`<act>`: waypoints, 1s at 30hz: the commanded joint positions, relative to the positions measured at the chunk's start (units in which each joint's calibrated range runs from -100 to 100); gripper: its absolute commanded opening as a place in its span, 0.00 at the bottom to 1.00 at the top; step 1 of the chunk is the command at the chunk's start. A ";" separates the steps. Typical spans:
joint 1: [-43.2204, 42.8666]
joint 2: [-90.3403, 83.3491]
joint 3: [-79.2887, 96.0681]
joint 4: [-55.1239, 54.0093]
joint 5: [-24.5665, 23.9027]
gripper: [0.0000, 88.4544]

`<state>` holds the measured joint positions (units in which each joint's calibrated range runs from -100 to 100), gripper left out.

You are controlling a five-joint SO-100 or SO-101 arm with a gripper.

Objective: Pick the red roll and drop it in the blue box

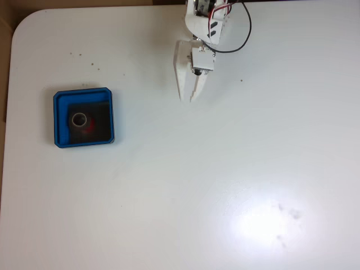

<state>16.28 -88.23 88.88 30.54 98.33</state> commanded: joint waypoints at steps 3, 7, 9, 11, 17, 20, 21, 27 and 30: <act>-6.17 -4.58 5.28 -6.28 0.18 0.09; -10.95 -7.51 8.25 -6.28 0.18 0.09; -12.71 -8.93 9.77 -6.28 0.09 0.09; -13.89 -10.10 11.12 -6.28 0.09 0.09; -15.25 -10.43 11.12 -6.28 0.00 0.09; -15.25 -10.43 11.12 -6.12 0.00 0.09; -15.25 -10.43 11.12 -6.04 0.00 0.09; -15.35 -10.35 11.12 -5.71 0.36 0.09; -15.25 -10.35 11.12 -5.71 0.62 0.09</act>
<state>1.43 -98.22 99.10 25.70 98.66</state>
